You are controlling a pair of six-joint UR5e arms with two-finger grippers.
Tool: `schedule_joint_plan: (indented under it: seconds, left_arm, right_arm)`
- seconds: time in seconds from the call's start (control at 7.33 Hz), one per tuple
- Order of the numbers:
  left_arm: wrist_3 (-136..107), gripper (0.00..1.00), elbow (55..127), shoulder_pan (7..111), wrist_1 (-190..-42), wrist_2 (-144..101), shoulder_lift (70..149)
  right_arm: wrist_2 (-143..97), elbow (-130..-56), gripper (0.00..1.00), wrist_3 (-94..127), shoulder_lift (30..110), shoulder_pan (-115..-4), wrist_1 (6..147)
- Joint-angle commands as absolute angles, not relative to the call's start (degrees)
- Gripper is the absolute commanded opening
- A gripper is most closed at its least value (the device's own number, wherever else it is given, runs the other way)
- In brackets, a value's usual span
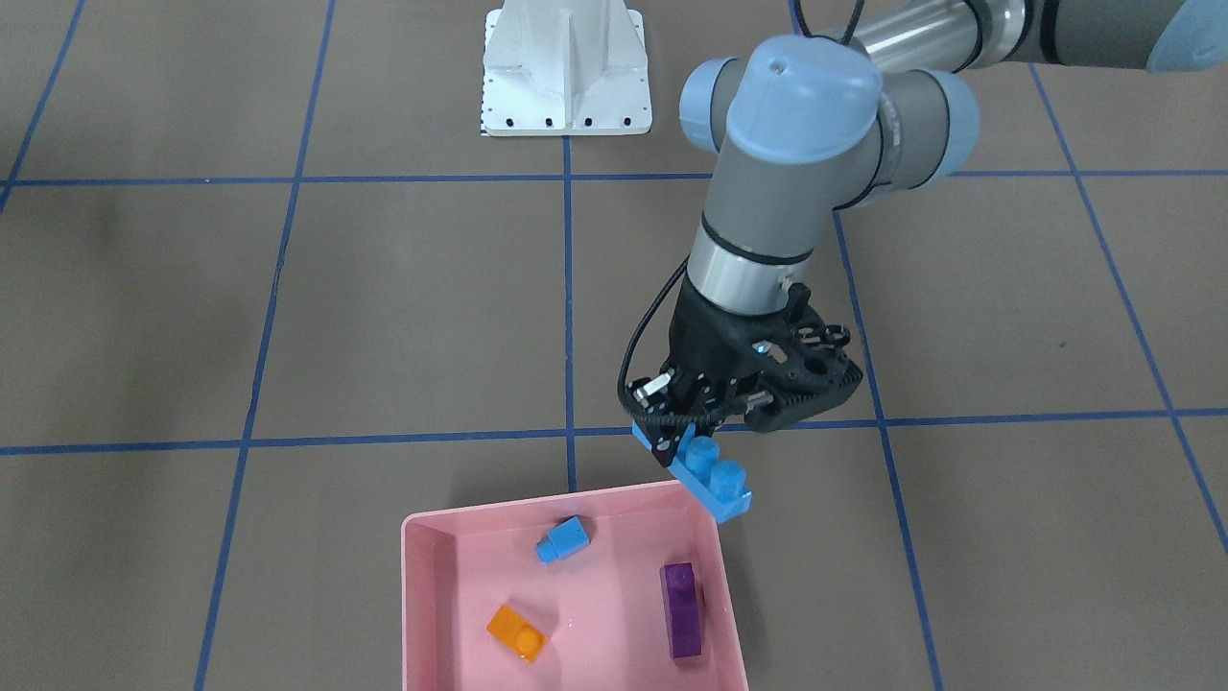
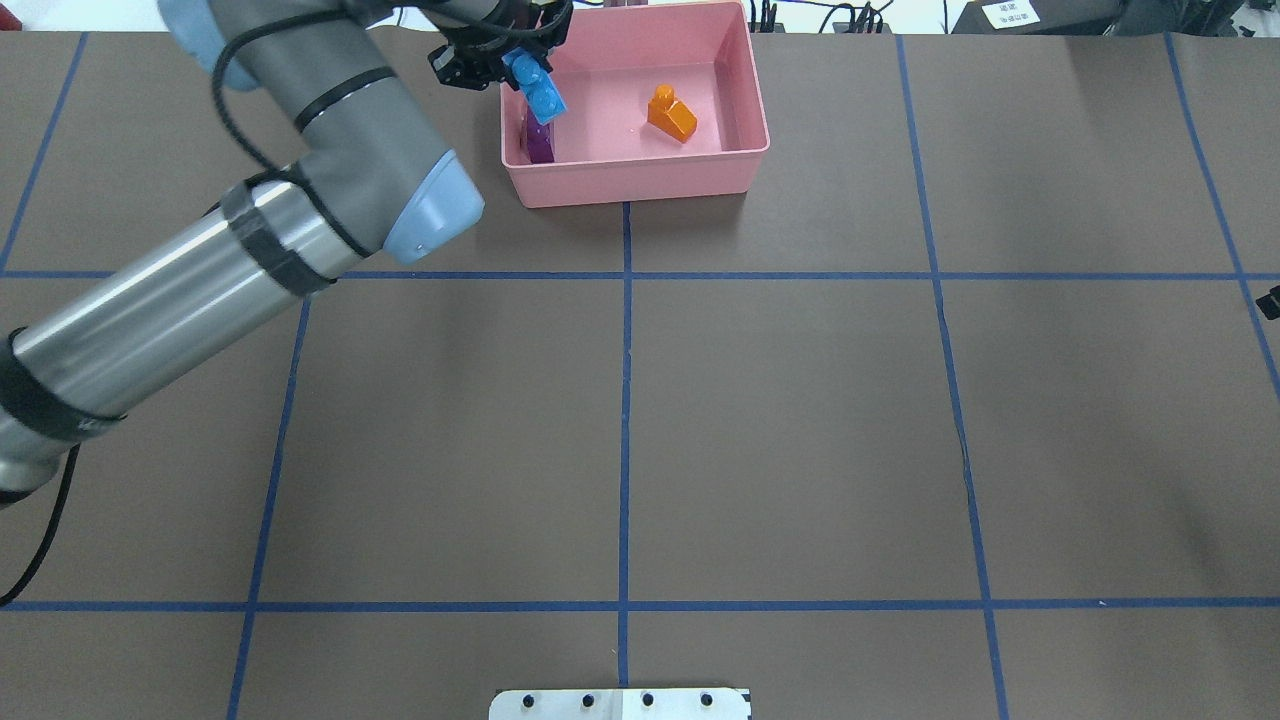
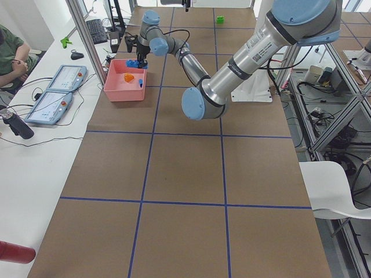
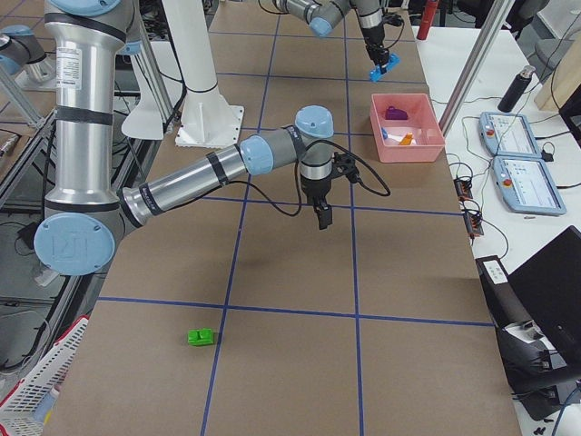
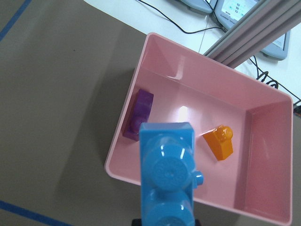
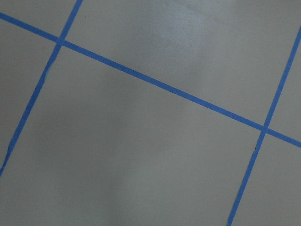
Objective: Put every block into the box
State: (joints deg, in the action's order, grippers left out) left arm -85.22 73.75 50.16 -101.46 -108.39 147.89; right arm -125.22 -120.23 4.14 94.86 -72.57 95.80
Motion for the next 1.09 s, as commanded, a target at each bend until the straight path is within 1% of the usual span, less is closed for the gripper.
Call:
schedule_joint_plan:
  seconds: [0.0, 0.14, 0.27, 0.41, 0.55, 0.82, 0.96]
  left_arm:
    - [-84.8, 0.0, 53.0, 51.2, -106.1, -108.6, 158.0]
    - [-84.2, 0.3, 48.9, 51.2, -107.9, -108.8, 159.5]
    - [-79.2, 0.99, 47.6, 51.2, -107.8, -111.1, 160.7]
    - [-78.1, 1.0, 48.6, 51.1, -107.6, -114.8, 160.8]
    - [-73.2, 1.0, 52.8, 50.8, -106.3, -118.2, 159.6]
    - [-67.5, 1.0, 68.0, 51.1, -95.4, -119.6, 152.4]
    - [-61.0, 1.0, 79.3, 51.0, -89.5, -120.8, 144.0]
  right_arm:
    - [-125.3, -119.7, 0.99, 3.7, 95.4, -72.9, 95.8]
    - [-125.3, -119.7, 0.99, 3.7, 95.9, -72.9, 95.8]
    - [-125.3, -119.7, 0.99, 3.3, 96.8, -72.9, 95.7]
    - [-125.3, -119.7, 0.99, 3.1, 97.5, -72.9, 95.7]
    - [-125.2, -119.7, 0.99, 3.3, 98.5, -72.9, 95.6]
    - [-125.2, -119.7, 0.99, 4.7, 104.6, -72.9, 88.1]
    - [-125.2, -120.1, 0.99, 8.1, 107.5, -72.9, 85.2]
